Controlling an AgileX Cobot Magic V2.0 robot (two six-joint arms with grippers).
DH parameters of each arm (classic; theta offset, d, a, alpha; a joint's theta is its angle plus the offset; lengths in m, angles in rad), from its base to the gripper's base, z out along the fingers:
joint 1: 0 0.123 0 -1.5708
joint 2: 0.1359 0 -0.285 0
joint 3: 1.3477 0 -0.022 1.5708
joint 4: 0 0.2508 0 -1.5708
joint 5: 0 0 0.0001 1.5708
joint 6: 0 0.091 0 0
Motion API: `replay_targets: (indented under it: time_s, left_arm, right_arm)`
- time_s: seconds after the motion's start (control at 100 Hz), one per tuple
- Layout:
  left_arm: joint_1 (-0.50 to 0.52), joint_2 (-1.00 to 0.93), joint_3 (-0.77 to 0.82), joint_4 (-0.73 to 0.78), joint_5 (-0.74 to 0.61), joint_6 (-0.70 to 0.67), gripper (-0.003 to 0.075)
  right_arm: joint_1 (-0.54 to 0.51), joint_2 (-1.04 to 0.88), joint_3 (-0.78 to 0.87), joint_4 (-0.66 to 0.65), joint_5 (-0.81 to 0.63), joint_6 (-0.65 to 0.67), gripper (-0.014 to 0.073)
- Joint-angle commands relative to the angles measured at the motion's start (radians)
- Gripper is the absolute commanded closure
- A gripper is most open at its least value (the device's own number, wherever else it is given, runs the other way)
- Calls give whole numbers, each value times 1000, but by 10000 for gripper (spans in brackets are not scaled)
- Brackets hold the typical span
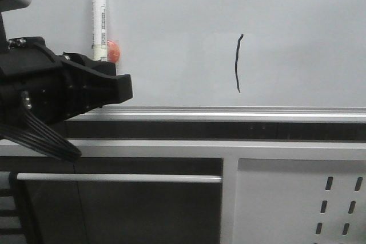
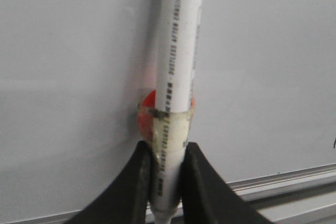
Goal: Write number 1 on whiteboard
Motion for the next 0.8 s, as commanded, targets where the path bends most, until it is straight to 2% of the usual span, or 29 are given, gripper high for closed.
replay_targets:
  time_s: [0.0, 0.21, 0.62, 0.69, 0.79]
  left_arm:
    - [9, -24, -20, -46, -223, -19, 738]
    - [56, -24, -20, -31, -223, -28, 738]
    - [60, -24, -20, 1, -223, -28, 732]
    - [60, -24, -20, 6, -223, -28, 699]
    - [60, -24, -20, 8, -223, -28, 591]
  right_arm:
    - [-7, 1, -29, -11, 26, -9, 673]
    - [-7, 1, -29, -11, 26, -9, 673]
    - [-7, 1, -29, -11, 26, -9, 673]
    - [-7, 1, -29, -11, 26, -9, 673]
    - [-7, 1, -29, -11, 26, -9, 673]
